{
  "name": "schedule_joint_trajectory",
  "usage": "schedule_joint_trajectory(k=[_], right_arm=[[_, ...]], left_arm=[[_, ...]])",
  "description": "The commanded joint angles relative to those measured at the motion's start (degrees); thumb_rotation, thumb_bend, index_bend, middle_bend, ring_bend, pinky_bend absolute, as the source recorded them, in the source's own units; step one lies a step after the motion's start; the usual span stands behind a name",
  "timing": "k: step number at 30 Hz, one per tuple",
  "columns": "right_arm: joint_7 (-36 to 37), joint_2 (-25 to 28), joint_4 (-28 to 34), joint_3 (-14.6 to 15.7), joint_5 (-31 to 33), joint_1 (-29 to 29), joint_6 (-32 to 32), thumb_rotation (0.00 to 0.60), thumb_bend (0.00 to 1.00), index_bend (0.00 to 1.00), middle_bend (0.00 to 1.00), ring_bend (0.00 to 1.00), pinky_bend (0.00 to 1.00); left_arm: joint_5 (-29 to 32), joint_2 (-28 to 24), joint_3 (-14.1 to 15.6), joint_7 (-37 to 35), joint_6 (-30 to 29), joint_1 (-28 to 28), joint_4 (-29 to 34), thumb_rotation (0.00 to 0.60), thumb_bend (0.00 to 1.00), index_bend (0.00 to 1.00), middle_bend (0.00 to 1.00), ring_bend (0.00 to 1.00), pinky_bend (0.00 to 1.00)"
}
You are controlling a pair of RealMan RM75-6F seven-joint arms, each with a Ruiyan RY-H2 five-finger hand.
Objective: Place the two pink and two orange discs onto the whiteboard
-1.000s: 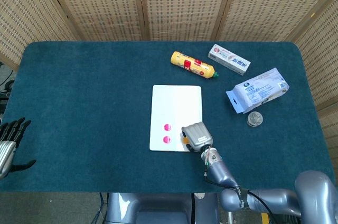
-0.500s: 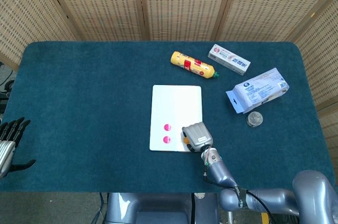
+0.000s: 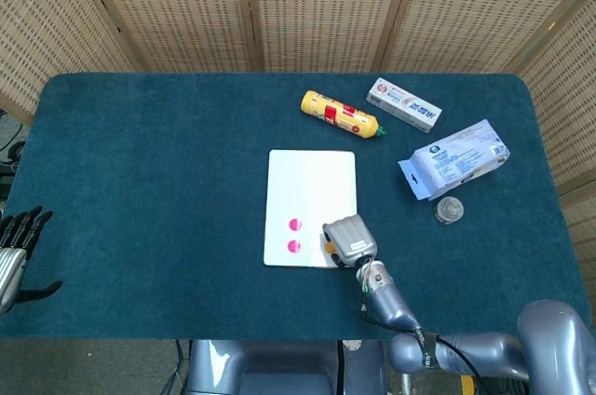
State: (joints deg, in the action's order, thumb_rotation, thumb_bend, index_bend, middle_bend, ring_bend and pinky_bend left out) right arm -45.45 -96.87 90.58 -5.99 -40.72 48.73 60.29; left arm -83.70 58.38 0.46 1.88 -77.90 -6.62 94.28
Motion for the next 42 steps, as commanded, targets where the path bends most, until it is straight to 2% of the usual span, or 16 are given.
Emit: schedule_joint_trajectory(k=[1,4,10,16,20,23,27,31,34,35,36,37,39,42], right_arm=[[-0.13,0.24,0.22,0.13,0.1,0.01,-0.04,0.6,0.37,0.51,1.0,0.94,1.0],[-0.16,0.54,0.53,0.24,0.16,0.07,-0.22,0.6,0.36,0.5,1.0,0.94,1.0],[0.0,1.1,1.3,0.4,0.26,0.21,-0.86,0.6,0.33,0.38,1.0,0.94,1.0],[0.53,1.1,1.46,0.41,-1.41,-0.04,0.41,0.6,0.33,0.37,1.0,0.94,1.0],[1.85,2.86,4.14,0.56,-3.8,-0.91,1.68,0.6,0.34,0.37,1.0,0.94,1.0],[3.99,6.17,8.38,1.16,-8.15,-2.44,3.58,0.6,0.34,0.37,1.0,0.94,1.0],[11.09,14.2,15.78,3.2,-19.14,-7.2,8.7,0.6,0.34,0.37,1.0,0.94,1.0],[21.86,21.26,16.52,6.13,-30.42,-13.04,14.31,0.6,0.34,0.37,0.94,0.91,1.0],[30.67,25.68,13.12,8.33,-36.38,-17.93,19.47,0.6,0.31,0.37,0.75,0.72,0.98],[32.47,26.36,12.24,8.82,-37.6,-18.73,20.17,0.6,0.29,0.37,0.64,0.61,0.93],[35.0,27.39,10.8,9.43,-38.84,-20.01,21.28,0.6,0.27,0.36,0.52,0.49,0.83],[36.58,27.99,9.84,9.75,-39.41,-20.87,22.02,0.6,0.26,0.36,0.44,0.4,0.75],[41.17,29.25,7.1,10.4,-40.6,-23.45,24.3,0.6,0.2,0.3,0.24,0.17,0.49],[46.0,29.95,4.35,10.77,-41.36,-26.4,26.96,0.6,0.09,0.22,0.07,0.01,0.26]], left_arm=[[-0.04,0.01,0.02,0.06,0.01,0.0,0.0,0.6,0.0,0.0,0.0,0.0,0.0],[-0.06,0.01,0.05,0.13,0.01,0.01,0.02,0.6,0.0,0.0,0.0,0.0,0.0],[-0.08,0.03,0.03,0.14,-0.09,0.04,-0.01,0.6,0.0,0.0,0.0,0.0,0.0],[-0.14,-0.04,0.04,-0.1,-0.09,0.04,0.0,0.6,0.0,0.0,0.0,0.0,0.0],[-0.24,-0.11,0.06,-0.32,-0.09,0.03,-0.04,0.6,0.0,0.0,0.0,0.0,0.0],[-0.29,-0.18,0.06,-0.58,-0.09,0.03,-0.07,0.6,0.0,0.0,0.0,0.0,0.0],[-0.58,-0.42,0.13,-1.25,-0.5,0.24,-0.11,0.6,0.0,0.0,0.0,0.0,0.0],[-1.0,-0.54,0.22,-1.77,-1.23,0.59,-0.15,0.6,0.0,0.0,0.0,0.0,0.0],[-1.48,-0.57,0.28,-1.81,-2.17,1.0,-0.04,0.6,0.0,0.0,0.0,0.0,0.0],[-1.6,-0.56,0.32,-1.78,-2.4,1.11,-0.02,0.6,0.0,0.0,0.0,0.0,0.0],[-1.81,-0.53,0.36,-1.71,-2.77,1.27,0.02,0.6,0.0,0.0,0.0,0.0,0.0],[-1.97,-0.52,0.39,-1.67,-3.02,1.38,0.04,0.6,0.0,0.0,0.0,0.0,0.0],[-2.31,-0.44,0.47,-1.53,-3.79,1.76,0.09,0.6,0.0,0.0,0.0,0.0,0.0],[-2.35,-0.28,0.43,-1.17,-4.58,2.18,0.25,0.6,0.0,0.0,0.0,0.0,0.0]])
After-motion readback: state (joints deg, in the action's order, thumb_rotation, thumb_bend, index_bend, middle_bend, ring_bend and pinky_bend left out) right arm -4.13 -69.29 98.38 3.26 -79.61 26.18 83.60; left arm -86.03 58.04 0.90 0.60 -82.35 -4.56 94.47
